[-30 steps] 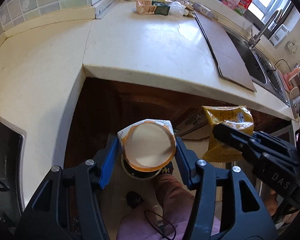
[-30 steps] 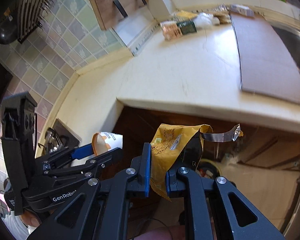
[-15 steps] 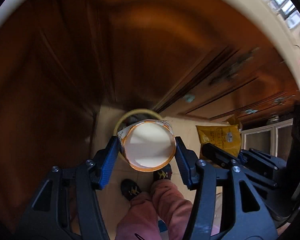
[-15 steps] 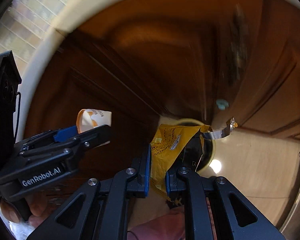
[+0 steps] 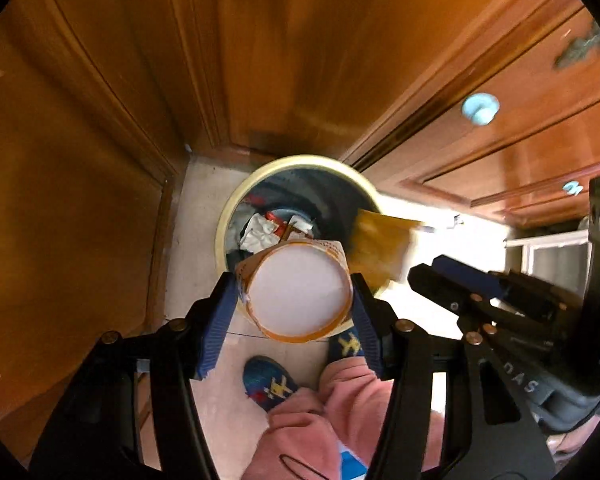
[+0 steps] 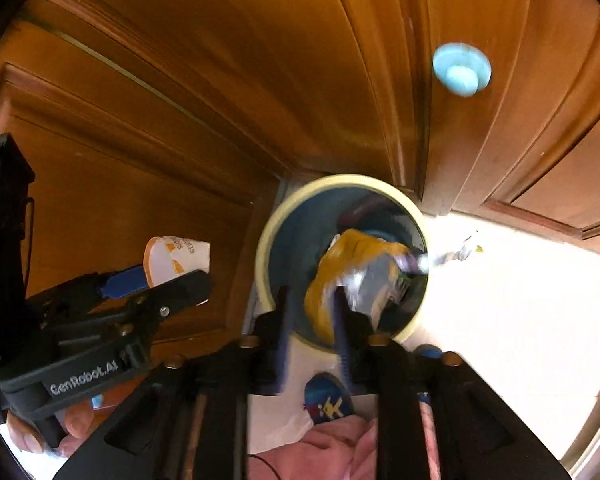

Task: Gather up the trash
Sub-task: 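Carry the lid and yellow bag down over the bin and open both tools, then raise both tools back toward the counter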

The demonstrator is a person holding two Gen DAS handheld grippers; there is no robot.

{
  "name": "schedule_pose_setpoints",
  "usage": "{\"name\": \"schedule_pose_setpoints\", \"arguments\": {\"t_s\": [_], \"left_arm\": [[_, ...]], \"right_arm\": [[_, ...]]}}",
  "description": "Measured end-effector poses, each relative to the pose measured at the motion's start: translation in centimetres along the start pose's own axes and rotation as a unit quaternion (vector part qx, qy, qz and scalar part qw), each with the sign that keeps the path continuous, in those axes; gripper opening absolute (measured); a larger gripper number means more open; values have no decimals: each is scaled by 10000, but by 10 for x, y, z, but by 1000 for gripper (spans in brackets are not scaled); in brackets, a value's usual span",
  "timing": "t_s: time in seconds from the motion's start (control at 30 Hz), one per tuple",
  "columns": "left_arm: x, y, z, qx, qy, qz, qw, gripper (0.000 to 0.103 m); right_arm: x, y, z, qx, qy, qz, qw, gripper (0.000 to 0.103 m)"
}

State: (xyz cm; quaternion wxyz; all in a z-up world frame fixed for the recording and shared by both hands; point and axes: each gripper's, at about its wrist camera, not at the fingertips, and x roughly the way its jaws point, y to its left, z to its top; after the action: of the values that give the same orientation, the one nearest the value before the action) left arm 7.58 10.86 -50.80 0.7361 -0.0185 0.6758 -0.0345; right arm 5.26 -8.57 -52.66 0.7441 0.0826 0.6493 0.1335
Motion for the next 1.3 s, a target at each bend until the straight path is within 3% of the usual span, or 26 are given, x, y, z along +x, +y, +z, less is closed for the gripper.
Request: {"name": "schedule_pose_setpoints", "arguments": {"t_s": [0.03,0.07,0.13,0.17,0.37,0.53,0.9,1.13,1.3], "left_arm": [[8,-3,4,13,36,31,10000,59],[13,-1,5,26,74,59,10000,64],[23,0,6,5,80,143,9999,84],[25,2,7,-16,85,148,9999,87],[26,5,8,-148,99,213,9996,90],[-1,-6,12,-163,-58,139,9998,90],[-121,-50,25,-142,-388,-6,9991,90],[-235,-76,38,-71,-707,-144,9974,90],[-328,-87,45,88,-1131,-308,9931,90]], "right_arm": [[7,-5,1,48,37,55,10000,42],[14,-8,0,90,73,95,9999,44],[23,-15,0,105,112,92,9998,48],[26,-19,3,111,133,72,9998,49],[22,-30,5,159,95,61,9998,52],[-1,-31,15,144,46,17,9999,52],[-106,-11,29,139,-225,-8,9996,52],[-203,23,35,70,-438,-6,9990,52],[-287,64,40,-188,-858,18,9961,52]]}}
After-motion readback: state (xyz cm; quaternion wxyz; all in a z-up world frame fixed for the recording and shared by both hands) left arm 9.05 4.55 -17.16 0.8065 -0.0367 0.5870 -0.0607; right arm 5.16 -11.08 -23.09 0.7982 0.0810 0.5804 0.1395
